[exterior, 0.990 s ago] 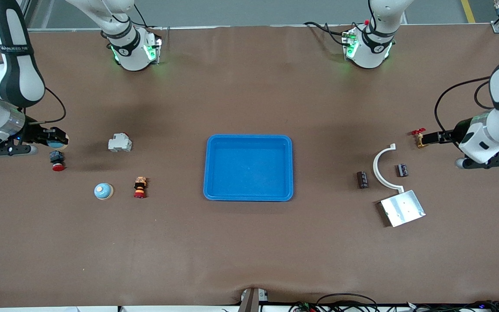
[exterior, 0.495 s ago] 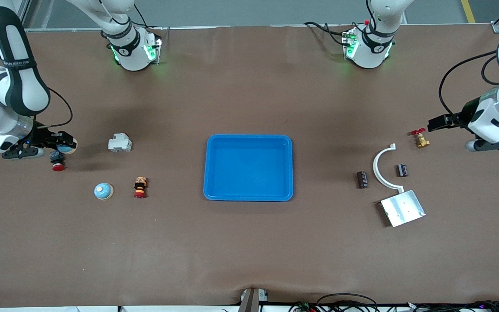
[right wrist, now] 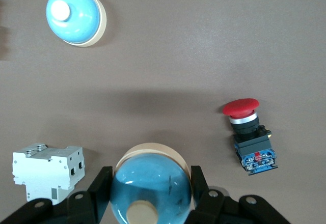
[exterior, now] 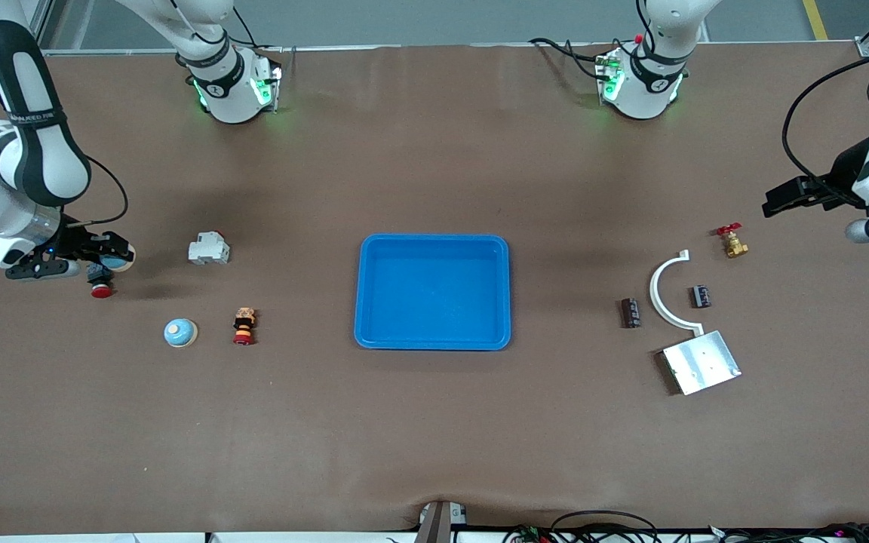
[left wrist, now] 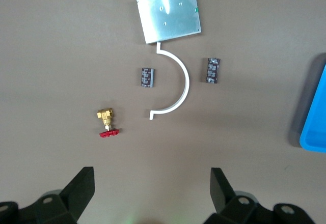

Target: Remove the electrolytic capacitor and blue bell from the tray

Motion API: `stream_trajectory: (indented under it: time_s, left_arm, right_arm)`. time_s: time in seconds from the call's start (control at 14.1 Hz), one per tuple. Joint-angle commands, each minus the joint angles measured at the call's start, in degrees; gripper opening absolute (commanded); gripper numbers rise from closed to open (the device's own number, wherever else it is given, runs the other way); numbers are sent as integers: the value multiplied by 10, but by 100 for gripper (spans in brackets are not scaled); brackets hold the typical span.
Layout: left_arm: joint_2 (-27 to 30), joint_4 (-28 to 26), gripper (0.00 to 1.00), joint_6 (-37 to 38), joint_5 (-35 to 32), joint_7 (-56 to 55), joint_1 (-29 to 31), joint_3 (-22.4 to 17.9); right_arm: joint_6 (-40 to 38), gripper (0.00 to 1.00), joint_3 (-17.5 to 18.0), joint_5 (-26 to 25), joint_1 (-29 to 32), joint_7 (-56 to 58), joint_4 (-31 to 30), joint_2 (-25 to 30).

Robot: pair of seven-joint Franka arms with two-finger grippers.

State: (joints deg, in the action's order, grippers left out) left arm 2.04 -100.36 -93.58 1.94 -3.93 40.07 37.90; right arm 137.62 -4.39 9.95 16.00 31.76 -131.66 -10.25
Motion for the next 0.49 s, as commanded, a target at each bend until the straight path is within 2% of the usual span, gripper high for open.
stream_trajectory:
  time_s: [0.0, 0.42]
  left_arm:
    - [2, 16, 100, 12, 11, 9, 5, 3]
    - [1, 21, 100, 7, 4, 9, 5, 3]
  right_arm:
    - [6, 0, 7, 15, 10, 15, -1, -6]
    - [40, 0, 7, 15, 10, 16, -12, -21]
